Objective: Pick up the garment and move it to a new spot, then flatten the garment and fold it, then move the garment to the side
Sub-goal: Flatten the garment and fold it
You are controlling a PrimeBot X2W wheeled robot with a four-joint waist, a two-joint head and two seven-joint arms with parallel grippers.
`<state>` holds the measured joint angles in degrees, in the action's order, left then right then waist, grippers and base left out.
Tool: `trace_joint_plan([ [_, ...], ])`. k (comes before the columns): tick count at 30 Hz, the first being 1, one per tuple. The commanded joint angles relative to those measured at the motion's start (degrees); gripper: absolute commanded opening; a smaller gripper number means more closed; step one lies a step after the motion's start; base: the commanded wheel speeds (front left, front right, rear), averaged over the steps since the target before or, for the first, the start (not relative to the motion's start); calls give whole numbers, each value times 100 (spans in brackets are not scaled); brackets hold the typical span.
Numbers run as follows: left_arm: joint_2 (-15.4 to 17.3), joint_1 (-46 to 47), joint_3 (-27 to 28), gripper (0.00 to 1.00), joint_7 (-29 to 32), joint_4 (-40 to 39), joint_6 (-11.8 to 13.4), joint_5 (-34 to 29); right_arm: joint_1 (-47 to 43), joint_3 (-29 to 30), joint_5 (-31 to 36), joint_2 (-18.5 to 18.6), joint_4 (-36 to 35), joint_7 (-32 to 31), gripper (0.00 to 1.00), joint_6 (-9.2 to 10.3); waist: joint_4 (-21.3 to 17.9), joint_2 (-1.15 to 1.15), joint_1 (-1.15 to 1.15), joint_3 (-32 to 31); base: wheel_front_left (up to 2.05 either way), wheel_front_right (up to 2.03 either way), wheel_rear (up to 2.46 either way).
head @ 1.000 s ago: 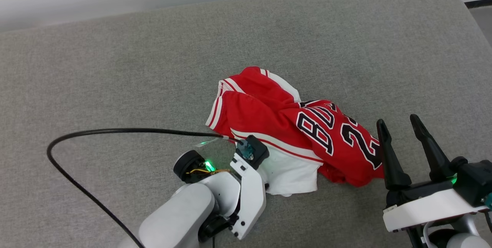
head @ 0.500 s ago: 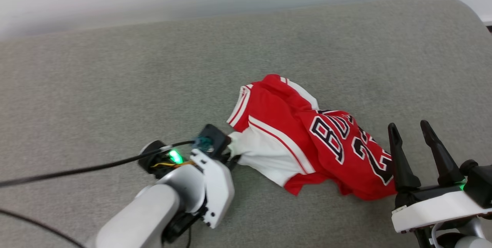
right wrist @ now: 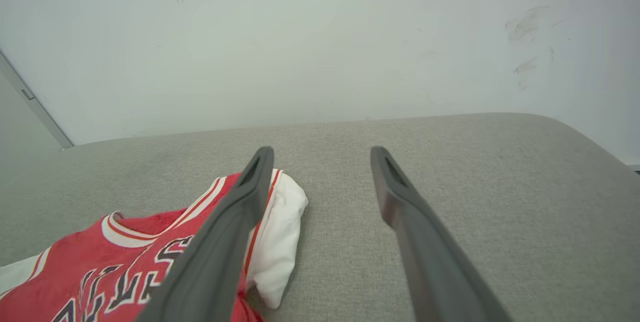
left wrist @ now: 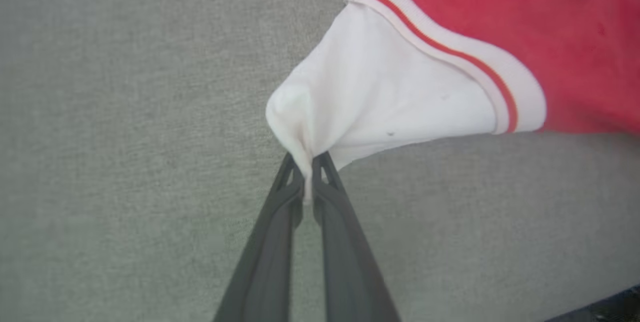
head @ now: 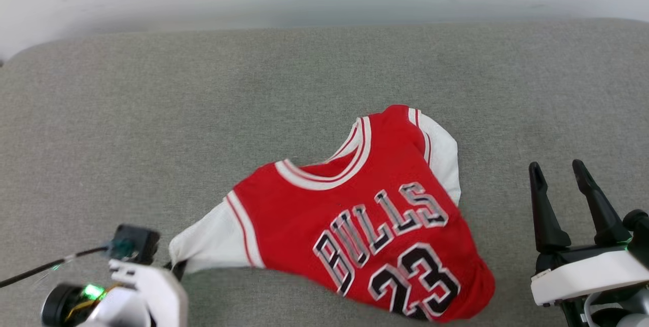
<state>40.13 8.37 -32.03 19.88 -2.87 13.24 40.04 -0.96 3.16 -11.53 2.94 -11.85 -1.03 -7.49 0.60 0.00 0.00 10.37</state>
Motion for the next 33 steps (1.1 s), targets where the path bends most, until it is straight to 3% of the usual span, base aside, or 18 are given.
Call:
trace_joint_plan([
  [1, 57, -295, 150, 0, -84, 87, 100, 198, -50, 26, 27, -9, -31, -28, 100, 0, 22, 0, 0, -20, 0, 0, 0],
  [8, -108, -776, 336, 3, -484, 431, 39, 573, -121, 130, -70, -9, -6, -88, 100, 0, -17, 0, 0, -150, 0, 0, 0],
  [10, -224, -732, 324, 100, -649, 448, -5, 554, -157, 177, -119, -10, 2, -98, 100, 0, -22, 0, 0, -216, 0, 0, 0],
  [25, -768, -301, 722, 100, -2792, -43, 648, -434, -173, 573, -420, -9, 275, -726, 100, 0, -31, 0, 0, -540, 0, 0, 0],
  [33, -1024, -236, 978, 100, -3407, -559, 915, -787, 731, 519, -854, 525, 1238, -1829, 100, 0, 210, 0, 0, -314, 0, 0, 0],
])
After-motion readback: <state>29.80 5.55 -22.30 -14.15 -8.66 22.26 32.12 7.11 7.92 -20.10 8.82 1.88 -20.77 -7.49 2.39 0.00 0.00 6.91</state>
